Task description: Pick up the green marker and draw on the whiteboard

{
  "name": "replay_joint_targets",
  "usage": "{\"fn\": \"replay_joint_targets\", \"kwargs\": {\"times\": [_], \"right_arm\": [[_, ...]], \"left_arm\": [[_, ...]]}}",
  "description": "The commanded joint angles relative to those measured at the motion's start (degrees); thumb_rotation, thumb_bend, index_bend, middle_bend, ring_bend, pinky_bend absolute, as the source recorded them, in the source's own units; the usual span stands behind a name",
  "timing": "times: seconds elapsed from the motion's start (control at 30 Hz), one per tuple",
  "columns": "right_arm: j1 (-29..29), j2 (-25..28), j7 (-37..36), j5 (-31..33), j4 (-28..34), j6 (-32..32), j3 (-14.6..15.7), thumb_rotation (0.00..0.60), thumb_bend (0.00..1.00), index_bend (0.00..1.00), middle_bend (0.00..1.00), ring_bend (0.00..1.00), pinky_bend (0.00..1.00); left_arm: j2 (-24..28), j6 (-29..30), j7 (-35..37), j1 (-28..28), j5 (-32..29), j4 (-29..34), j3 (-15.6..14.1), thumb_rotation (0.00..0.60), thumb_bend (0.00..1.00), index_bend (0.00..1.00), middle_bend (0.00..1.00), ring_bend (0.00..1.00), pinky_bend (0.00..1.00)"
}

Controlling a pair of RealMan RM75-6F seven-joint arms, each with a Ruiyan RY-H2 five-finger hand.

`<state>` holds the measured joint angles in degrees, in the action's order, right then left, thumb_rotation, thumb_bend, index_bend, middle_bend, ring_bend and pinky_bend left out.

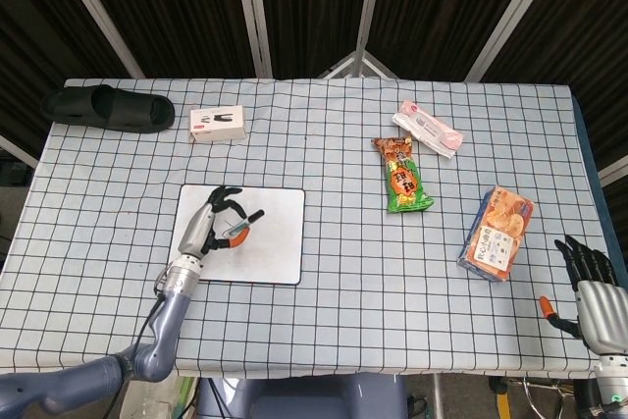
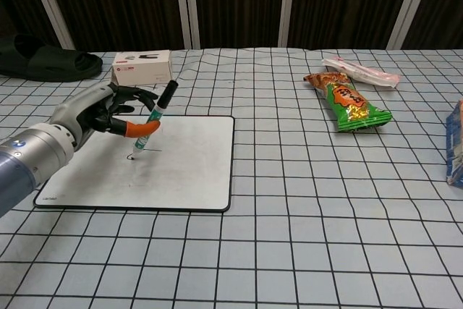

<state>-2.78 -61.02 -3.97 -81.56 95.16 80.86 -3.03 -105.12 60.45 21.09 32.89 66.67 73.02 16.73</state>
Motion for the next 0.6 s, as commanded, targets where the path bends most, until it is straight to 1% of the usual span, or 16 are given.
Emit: {"fn": "replay_joint_targets", "kwargs": {"times": [0.03,0.13,0.27,0.47,0.6], "right_arm": [[-0.06,-0.01,0.01,0.07,-0.01,-0.06,-0.07,0.6,0.35,0.0,0.0,0.0,0.0],[-0.04,0.0,0.12,0.14,0.03,-0.02,-0.11,0.6,0.35,0.0,0.0,0.0,0.0],[-0.02,-0.03,0.17,0.17,0.04,-0.02,-0.1,0.6,0.35,0.0,0.0,0.0,0.0],[-0.02,-0.05,0.31,0.23,0.15,-0.09,-0.08,0.6,0.35,0.0,0.0,0.0,0.0],[-0.02,-0.01,0.31,0.49,0.16,-0.28,-0.09,0.6,0.35,0.0,0.0,0.0,0.0]], "left_arm": [[2.07,3.65,2.86,-2.02,2.64,4.6,0.11,0.6,0.54,0.73,0.16,0.02,0.08],[4.05,6.71,5.14,-3.47,4.82,8.52,0.58,0.6,0.54,0.73,0.17,0.02,0.08],[6.36,7.78,4.74,-3.98,5.98,10.98,0.85,0.6,0.54,0.73,0.17,0.02,0.08],[9.45,6.45,-0.99,-3.23,6.57,10.38,0.03,0.6,0.54,0.73,0.16,0.02,0.08],[11.93,3.97,-8.29,-2.4,7.25,8.31,-2.52,0.6,0.54,0.72,0.16,0.02,0.08]]}}
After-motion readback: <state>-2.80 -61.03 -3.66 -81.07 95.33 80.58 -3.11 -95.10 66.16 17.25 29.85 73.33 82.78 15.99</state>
